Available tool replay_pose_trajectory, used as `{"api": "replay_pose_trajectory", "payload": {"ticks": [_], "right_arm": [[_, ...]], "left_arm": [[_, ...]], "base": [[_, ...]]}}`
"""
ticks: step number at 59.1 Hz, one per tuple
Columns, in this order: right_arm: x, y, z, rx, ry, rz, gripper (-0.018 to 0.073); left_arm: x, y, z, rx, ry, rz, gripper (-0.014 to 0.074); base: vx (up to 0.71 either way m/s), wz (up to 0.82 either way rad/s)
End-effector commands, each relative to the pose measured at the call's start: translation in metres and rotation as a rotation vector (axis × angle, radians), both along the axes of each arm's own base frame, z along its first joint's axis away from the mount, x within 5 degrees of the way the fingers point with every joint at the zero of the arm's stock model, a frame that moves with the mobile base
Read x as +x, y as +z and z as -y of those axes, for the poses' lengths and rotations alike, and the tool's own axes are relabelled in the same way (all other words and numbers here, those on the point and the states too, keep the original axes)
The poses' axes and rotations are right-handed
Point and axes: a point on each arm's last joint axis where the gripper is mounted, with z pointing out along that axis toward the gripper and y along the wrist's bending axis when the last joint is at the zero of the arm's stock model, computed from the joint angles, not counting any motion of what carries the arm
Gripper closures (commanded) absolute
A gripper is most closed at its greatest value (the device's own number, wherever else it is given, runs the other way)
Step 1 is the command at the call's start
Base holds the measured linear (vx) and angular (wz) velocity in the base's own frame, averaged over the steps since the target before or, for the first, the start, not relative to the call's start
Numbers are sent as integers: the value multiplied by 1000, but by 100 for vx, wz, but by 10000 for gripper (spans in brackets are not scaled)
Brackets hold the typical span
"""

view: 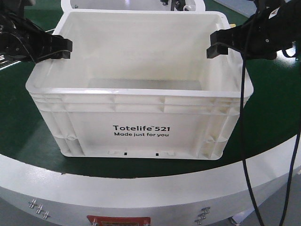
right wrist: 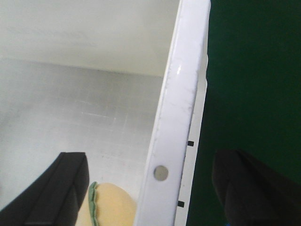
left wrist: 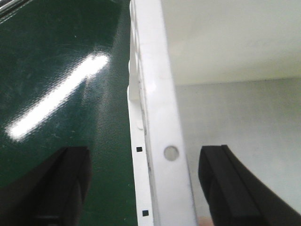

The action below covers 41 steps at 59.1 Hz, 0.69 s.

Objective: Place moving items into box and shelve
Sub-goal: 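Close the left and right grippers on opposite tote rims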

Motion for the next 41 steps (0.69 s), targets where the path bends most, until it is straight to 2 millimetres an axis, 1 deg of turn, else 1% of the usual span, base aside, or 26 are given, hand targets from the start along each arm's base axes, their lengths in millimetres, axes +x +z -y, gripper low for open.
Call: {"api": "replay_pose_trajectory", "payload": {"ticks": [1, 23, 34, 37, 41], "right_arm": [[-2, 27, 3, 21, -11, 114, -15], [-3, 25, 3, 18, -8, 97, -15], [-3, 25, 3, 18, -8, 97, -15], [-3, 25, 3, 18, -8, 97, -15], [-3, 25, 3, 18, -8, 97, -15]], "left_arm": [[-3, 27, 1, -37, 0, 121, 6], [-3, 28, 1, -36, 0, 120, 6], [-1, 44, 1, -27, -13, 140, 6], [1, 46, 2, -23, -15, 116, 6], [4, 43, 2, -15, -16, 73, 6]], "base": [[0, 0], [0, 0], [0, 0], [0, 0], [0, 0]]}}
